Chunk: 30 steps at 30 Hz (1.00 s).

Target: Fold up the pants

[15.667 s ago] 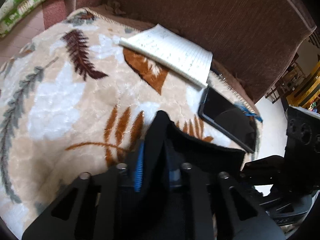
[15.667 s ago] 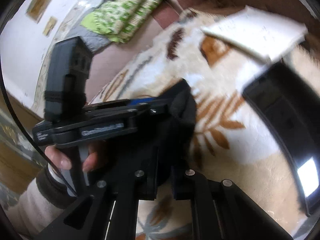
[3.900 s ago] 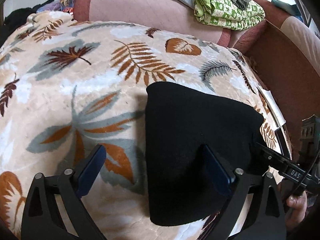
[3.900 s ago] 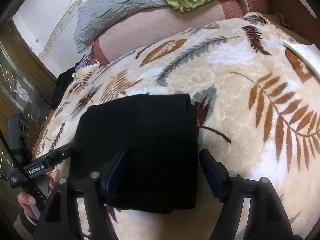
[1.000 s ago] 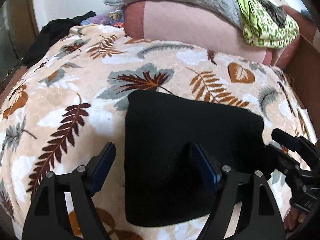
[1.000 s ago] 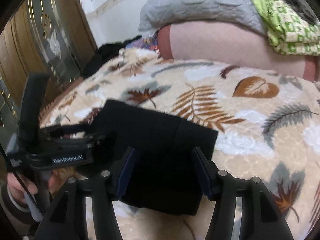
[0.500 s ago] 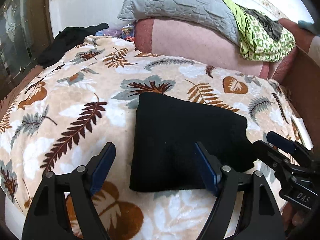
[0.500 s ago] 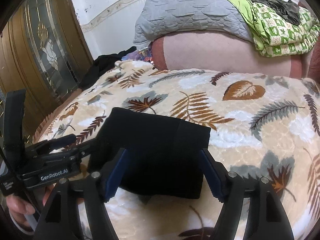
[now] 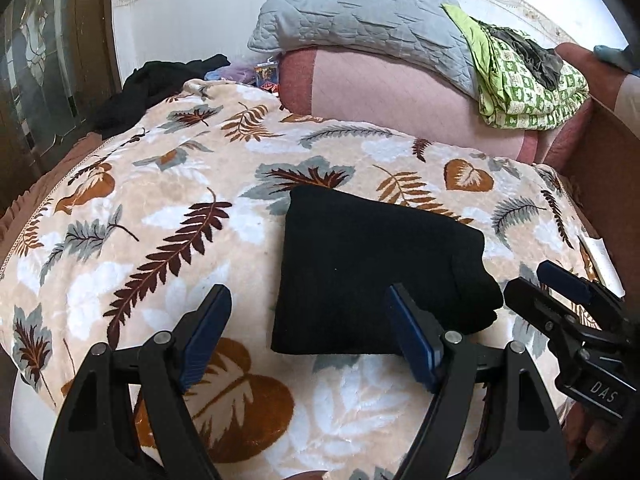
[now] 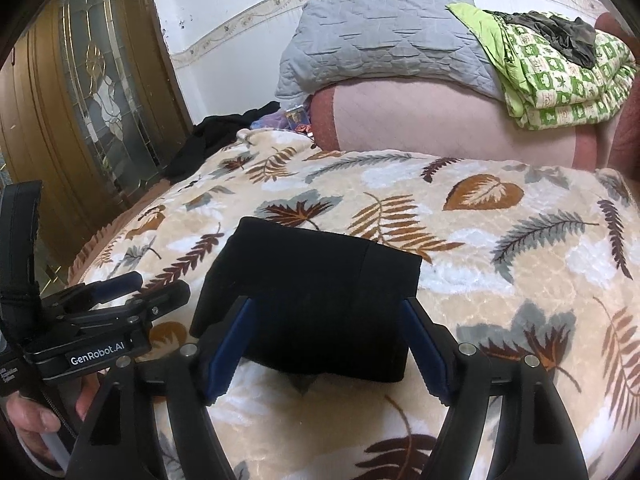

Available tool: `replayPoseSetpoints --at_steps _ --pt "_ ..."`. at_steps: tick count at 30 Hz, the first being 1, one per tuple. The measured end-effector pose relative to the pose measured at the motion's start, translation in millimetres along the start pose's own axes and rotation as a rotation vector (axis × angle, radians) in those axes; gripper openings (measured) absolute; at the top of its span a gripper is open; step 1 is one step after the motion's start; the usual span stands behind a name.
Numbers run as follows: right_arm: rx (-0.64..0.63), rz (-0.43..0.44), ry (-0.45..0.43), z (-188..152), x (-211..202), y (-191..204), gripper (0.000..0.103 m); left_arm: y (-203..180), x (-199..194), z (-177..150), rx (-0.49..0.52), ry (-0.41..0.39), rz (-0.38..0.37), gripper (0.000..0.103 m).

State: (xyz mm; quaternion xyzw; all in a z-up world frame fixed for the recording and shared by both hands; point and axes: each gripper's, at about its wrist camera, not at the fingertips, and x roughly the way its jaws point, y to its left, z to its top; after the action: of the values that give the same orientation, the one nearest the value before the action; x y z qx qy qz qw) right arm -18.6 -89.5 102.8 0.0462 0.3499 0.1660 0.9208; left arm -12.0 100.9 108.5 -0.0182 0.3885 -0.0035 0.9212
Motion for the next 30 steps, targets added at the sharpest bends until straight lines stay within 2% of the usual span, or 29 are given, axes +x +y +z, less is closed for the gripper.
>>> replayPoseSetpoints --at_steps 30 --pt "-0.011 0.004 0.015 -2.9 2.6 2.2 0.080 -6.8 0.3 -6.3 0.026 0.010 0.004 0.079"
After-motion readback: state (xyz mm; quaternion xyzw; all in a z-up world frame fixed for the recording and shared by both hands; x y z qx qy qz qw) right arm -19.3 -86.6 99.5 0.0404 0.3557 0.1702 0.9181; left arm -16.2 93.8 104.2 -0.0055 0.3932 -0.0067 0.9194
